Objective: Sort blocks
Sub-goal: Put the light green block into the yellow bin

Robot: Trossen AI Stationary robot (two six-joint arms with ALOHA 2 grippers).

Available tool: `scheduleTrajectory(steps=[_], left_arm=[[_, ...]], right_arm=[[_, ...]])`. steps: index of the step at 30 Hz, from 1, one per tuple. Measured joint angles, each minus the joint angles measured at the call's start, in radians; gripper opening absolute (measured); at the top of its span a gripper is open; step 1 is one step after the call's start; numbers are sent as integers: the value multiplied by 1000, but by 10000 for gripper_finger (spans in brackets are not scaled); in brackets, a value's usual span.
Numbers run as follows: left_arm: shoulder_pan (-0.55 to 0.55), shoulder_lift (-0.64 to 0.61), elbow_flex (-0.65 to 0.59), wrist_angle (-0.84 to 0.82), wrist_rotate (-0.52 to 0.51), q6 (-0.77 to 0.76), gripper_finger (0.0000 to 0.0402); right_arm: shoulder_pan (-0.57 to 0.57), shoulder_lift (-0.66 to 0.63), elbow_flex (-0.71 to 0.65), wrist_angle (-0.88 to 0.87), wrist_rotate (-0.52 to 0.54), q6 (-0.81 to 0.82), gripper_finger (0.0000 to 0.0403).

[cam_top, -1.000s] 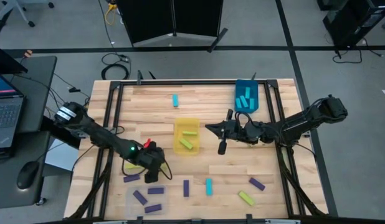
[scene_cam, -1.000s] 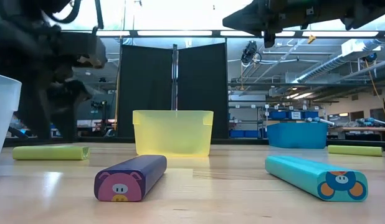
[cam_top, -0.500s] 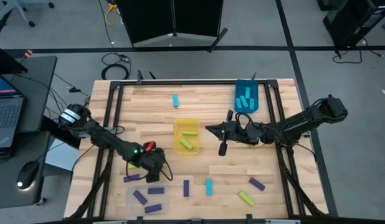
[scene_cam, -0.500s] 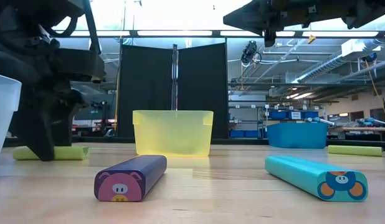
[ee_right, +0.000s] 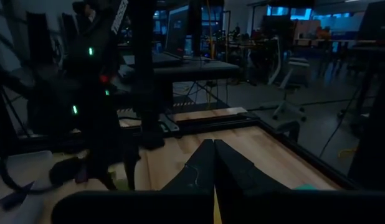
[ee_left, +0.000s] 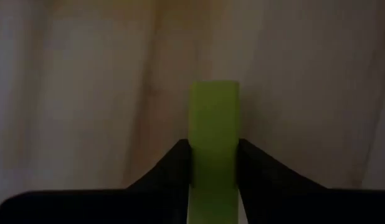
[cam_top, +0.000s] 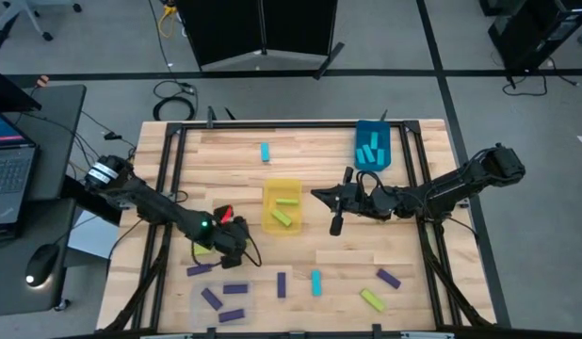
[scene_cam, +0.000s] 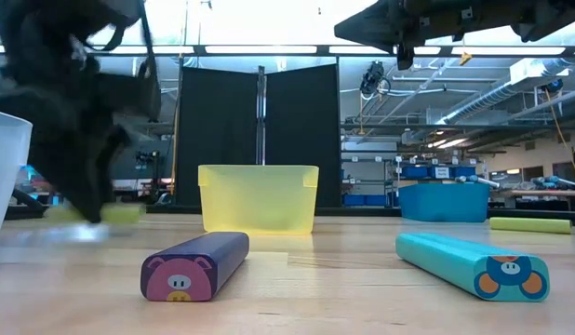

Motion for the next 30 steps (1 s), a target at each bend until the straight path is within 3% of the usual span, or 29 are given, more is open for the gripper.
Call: scheduleTrajectory(steps=[6,13,20,27,30], left_arm=[[13,-126,59,-91,-89,70,105],[123,-204,70,144,-228,220,105],[261,-95,70,455,-141,321,105],[362,20,70,546,-98,319,106],[374,37,70,566,-98,316,143]], right_arm=[[4,0,0,6,0,-7,9],[4,1,0,40,0,-44,9],[10,1,1,61,0,-58,9],[30,1,1,76,1,-70,9],[39,1,1,81,20,-78,10]])
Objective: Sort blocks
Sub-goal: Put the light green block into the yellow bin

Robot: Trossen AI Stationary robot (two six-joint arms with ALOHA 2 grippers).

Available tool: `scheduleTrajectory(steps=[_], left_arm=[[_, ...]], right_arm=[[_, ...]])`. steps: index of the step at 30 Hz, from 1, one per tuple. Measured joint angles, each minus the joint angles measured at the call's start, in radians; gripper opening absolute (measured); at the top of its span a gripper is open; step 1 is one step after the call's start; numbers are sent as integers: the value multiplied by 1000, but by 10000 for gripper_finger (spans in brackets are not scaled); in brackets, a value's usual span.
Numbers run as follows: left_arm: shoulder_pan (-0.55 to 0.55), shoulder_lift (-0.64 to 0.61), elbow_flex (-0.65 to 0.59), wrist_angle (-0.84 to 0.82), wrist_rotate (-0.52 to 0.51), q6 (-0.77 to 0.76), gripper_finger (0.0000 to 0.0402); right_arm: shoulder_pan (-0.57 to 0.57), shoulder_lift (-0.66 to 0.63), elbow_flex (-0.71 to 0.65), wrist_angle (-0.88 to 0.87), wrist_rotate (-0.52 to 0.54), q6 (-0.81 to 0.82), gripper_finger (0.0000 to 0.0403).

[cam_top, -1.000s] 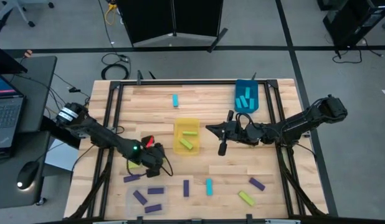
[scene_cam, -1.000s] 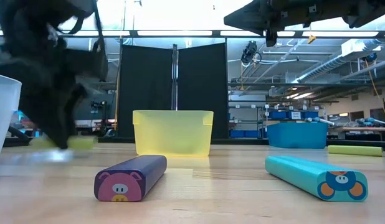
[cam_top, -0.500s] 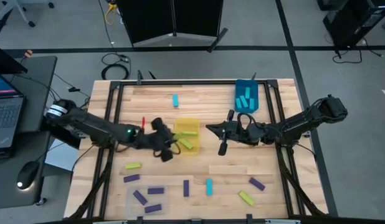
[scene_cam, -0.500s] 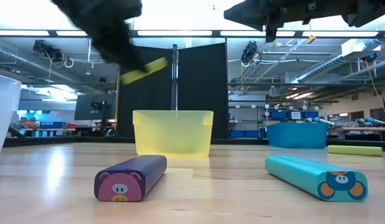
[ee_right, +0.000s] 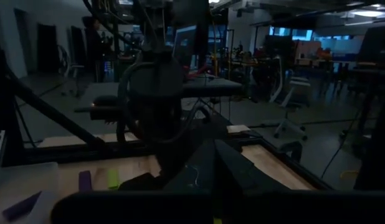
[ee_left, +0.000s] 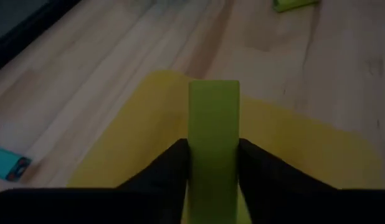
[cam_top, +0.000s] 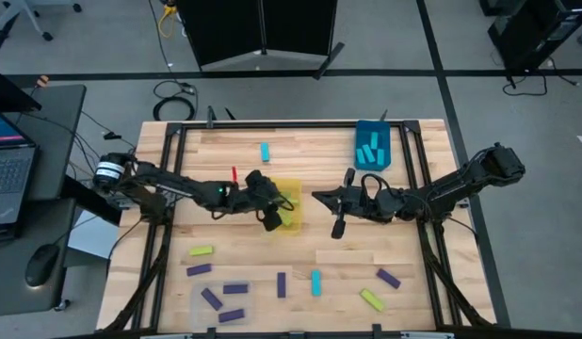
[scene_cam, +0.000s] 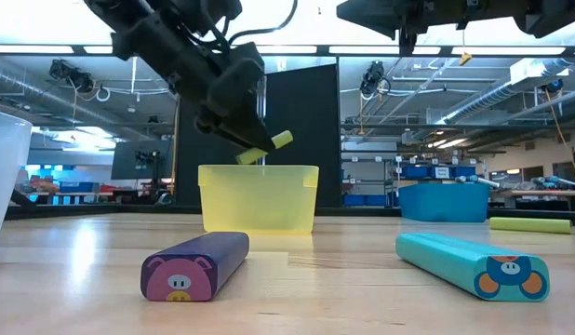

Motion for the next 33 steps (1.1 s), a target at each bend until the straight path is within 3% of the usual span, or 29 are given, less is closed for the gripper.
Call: scheduleTrajectory(steps=[7,14,20,26,33], left_arm=[[0,-7,0,-1,44,6,244],[-3,-97,0,-17,31,18,261],[-6,-260,0,-56,-28,83,245],[-10,-401,0,-154,-80,107,237],[-52,-514,0,-286,-133,70,237]], right_arm=[[26,-4,0,14,63,-35,10],[64,-22,0,-73,128,49,10],[74,-19,1,-366,149,327,9],[63,-39,-1,-843,229,732,9],[47,-77,0,-1325,117,1089,22]])
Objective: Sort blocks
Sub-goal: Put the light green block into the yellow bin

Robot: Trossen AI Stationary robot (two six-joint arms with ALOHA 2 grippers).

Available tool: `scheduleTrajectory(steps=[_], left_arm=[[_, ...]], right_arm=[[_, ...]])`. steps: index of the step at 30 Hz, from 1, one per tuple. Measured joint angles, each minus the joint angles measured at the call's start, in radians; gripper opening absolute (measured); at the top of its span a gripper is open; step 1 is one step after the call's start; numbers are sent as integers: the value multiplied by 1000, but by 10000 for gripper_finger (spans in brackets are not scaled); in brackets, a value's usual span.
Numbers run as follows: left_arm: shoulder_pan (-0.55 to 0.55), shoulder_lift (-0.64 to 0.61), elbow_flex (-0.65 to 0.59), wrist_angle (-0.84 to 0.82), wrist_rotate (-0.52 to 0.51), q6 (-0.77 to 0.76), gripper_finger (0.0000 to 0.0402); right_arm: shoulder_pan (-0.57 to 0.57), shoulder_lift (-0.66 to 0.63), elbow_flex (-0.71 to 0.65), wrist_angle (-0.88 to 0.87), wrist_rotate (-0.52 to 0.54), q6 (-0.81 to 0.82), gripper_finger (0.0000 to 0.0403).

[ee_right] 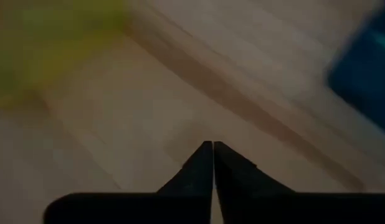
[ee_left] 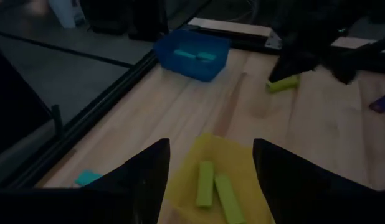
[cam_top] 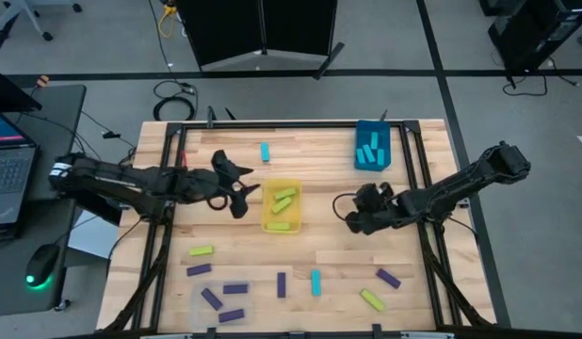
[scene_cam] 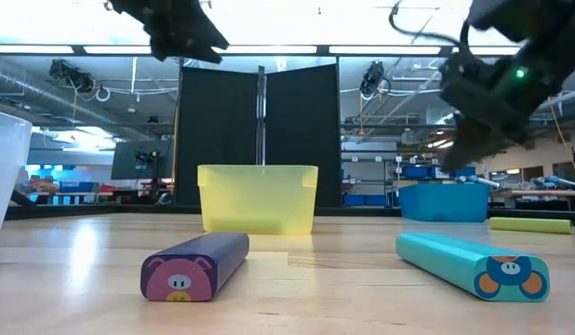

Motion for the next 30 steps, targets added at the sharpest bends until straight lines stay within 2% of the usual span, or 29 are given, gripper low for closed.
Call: scheduleTrajectory(steps=[3,9,13,17,24,30], left_arm=[[-26,-32,0,-23,-12,-14,237],[-71,-77,0,-43,-93,-14,237],[-84,-89,0,-56,-126,-15,237],[-85,-88,0,-65,-126,-22,237],[-87,-88,0,-75,-126,-21,237],[-91,-88,0,-75,-126,-18,237]], right_arm=[[-7,-4,0,-107,-76,77,56],[-4,-5,0,-181,-202,85,148],[-4,-5,0,-230,-220,84,204],[-4,-5,-19,-241,-226,84,243],[-4,-5,-135,-140,-252,117,258],[-2,-9,-186,-102,-243,159,224]])
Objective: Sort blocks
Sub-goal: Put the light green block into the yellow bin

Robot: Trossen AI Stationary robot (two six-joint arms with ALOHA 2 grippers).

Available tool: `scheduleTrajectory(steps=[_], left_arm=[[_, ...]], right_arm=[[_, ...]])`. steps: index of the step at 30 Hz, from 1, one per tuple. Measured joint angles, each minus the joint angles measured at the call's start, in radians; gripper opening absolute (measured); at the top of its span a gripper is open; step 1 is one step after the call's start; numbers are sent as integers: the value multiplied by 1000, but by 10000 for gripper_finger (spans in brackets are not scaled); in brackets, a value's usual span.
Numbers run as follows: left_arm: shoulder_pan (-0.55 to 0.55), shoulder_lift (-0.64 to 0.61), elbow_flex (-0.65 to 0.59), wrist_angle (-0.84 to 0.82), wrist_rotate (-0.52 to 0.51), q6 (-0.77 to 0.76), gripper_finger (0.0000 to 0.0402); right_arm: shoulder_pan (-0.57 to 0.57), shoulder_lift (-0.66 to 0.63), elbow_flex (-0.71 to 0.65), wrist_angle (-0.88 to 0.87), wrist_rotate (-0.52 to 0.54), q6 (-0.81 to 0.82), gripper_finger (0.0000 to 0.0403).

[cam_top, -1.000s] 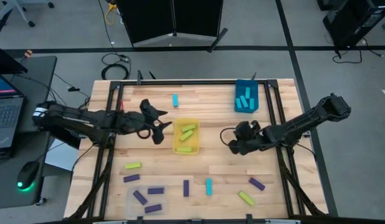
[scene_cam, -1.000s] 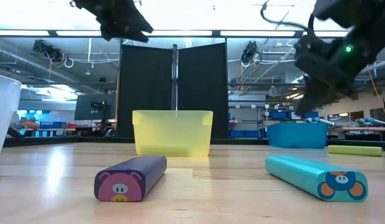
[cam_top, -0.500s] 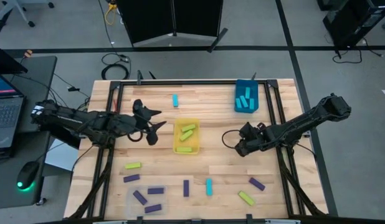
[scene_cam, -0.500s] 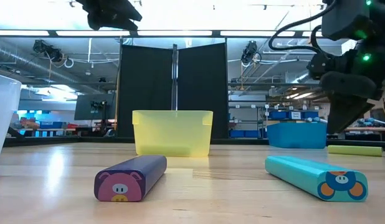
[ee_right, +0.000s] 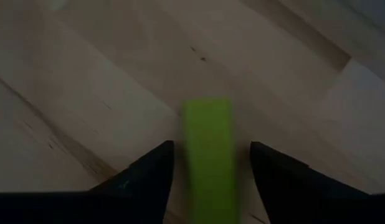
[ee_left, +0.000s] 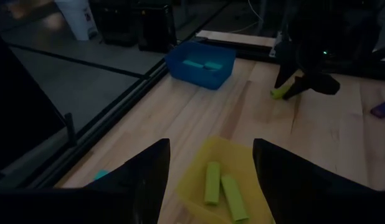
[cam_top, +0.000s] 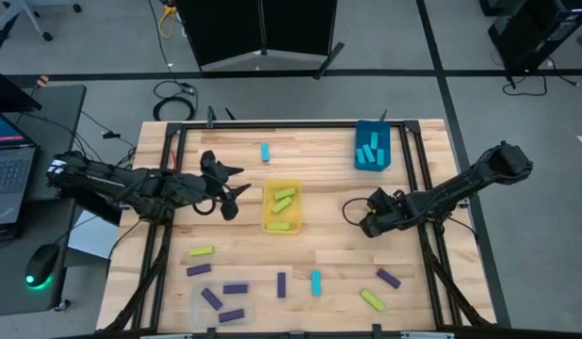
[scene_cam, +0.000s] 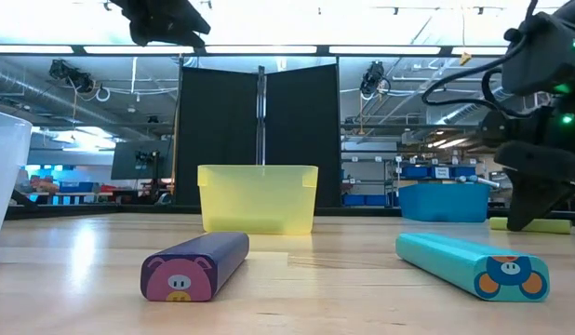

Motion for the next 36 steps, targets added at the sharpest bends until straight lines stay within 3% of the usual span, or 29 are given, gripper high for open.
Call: scheduleTrajectory(steps=[8,14,18,27,33,36], left_arm=[[0,0,0,-10,0,1,237],[0,0,0,-23,1,2,237],[0,-3,0,-22,3,3,237],[-10,-56,-10,-15,-8,4,237],[-40,-103,-56,-10,-46,-10,237],[-46,-122,-83,17,-57,-25,237]], right_arm=[[1,0,-14,38,1,-1,116],[29,4,-14,46,35,7,116],[55,0,15,82,118,-23,116],[33,-26,38,626,223,-391,116],[-15,-10,40,1079,205,-705,116],[-47,35,70,1178,165,-786,116]])
